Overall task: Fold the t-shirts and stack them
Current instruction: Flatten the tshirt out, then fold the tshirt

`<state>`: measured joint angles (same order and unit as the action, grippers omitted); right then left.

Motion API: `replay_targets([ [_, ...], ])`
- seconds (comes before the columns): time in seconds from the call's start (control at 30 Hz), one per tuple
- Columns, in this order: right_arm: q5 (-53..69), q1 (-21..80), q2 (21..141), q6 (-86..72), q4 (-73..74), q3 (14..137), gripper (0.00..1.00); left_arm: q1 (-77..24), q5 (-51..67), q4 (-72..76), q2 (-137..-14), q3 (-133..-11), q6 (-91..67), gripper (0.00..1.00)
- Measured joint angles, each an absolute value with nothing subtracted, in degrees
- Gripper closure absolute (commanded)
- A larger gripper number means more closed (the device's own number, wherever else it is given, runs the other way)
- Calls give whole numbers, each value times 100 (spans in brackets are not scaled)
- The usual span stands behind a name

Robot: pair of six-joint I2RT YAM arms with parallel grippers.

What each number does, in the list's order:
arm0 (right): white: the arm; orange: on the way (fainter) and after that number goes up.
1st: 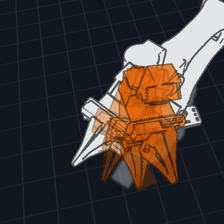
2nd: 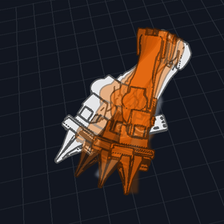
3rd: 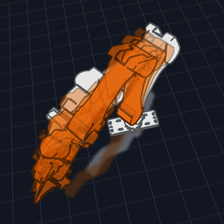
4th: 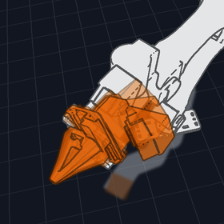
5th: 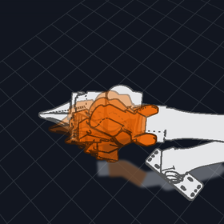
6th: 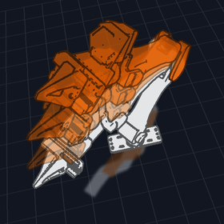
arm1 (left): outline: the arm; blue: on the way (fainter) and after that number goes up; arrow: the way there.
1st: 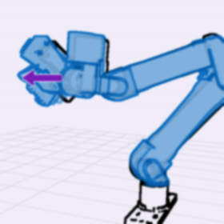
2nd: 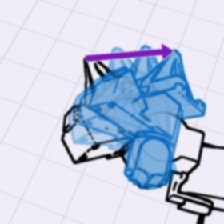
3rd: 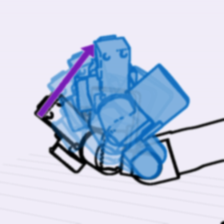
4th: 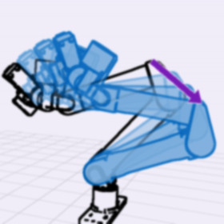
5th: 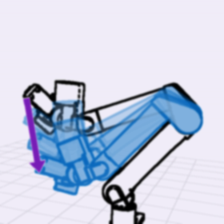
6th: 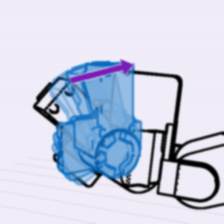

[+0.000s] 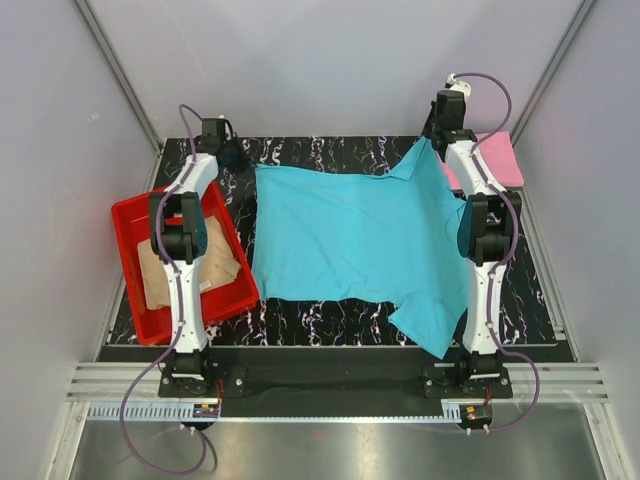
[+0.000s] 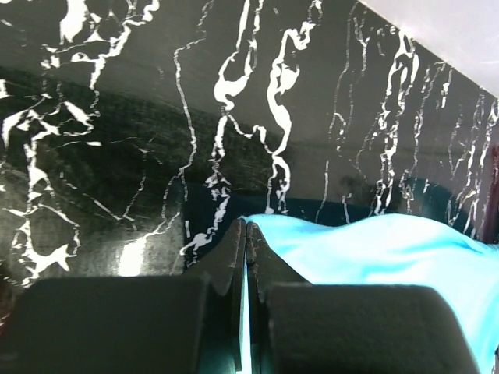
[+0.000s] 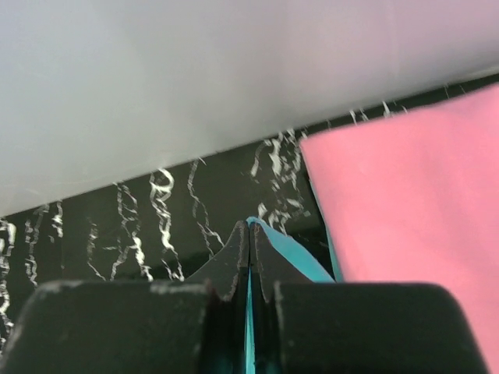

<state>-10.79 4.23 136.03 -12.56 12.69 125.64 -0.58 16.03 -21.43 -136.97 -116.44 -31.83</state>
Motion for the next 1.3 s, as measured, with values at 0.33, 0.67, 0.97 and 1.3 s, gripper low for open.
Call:
replay_targets([
  [0.33,-1739,423,12829,-1662,2073,11896,100,-40,1693,-2434,-13526,-11434,-3057,100],
  [0.67,-2137,401,11072,-2217,2536,10355,100,-54,1890,-2808,-13019,-11181,-2692,100],
  [0.97,-2252,329,10213,-2698,3009,8871,100,-123,1955,-3256,-12829,-10857,-2401,100],
  [1.3,-2215,-23,9703,-2899,3308,8121,100,-207,1925,-4025,-12621,-10519,-1955,100],
])
